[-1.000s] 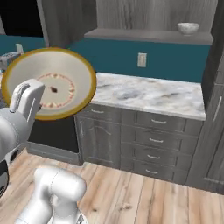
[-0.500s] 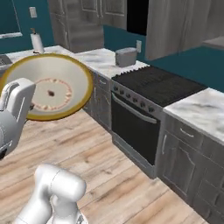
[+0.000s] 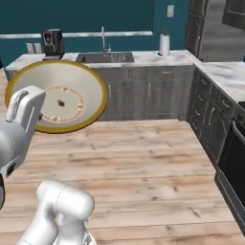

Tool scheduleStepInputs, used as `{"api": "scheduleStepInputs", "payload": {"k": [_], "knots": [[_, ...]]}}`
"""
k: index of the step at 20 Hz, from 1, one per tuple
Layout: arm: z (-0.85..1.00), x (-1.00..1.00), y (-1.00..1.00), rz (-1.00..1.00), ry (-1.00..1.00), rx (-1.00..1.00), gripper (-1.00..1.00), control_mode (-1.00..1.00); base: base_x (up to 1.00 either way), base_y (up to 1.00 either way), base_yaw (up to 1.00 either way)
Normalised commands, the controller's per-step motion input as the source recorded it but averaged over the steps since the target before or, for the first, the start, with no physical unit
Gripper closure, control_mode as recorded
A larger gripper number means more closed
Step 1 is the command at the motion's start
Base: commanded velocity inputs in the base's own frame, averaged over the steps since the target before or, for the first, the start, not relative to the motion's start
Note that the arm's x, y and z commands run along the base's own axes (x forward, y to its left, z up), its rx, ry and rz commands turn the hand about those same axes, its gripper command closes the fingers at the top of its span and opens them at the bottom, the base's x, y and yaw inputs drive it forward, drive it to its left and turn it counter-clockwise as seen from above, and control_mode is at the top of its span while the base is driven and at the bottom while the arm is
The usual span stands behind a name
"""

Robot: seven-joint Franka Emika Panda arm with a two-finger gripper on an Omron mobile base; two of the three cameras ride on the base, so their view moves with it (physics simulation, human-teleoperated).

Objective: Take the smaller bowl and place it next to the appetizer plate on the dining counter , and place the larger bowl next to the plate with cooked food.

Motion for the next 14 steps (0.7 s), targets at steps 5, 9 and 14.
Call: {"api": "scheduleStepInputs", "payload": {"k": [5, 9, 14], "knots": [[0.00, 0.00, 0.00, 0.00, 0.00, 0.00, 1.00, 1.00, -0.01, 1.00, 0.58], [0.00, 0.00, 0.00, 0.00, 0.00, 0.00, 1.00, 1.00, 0.23, 1.00, 0.31], [0.00, 0.00, 0.00, 0.00, 0.00, 0.00, 1.00, 1.00, 0.50, 1.00, 0.23]]}}
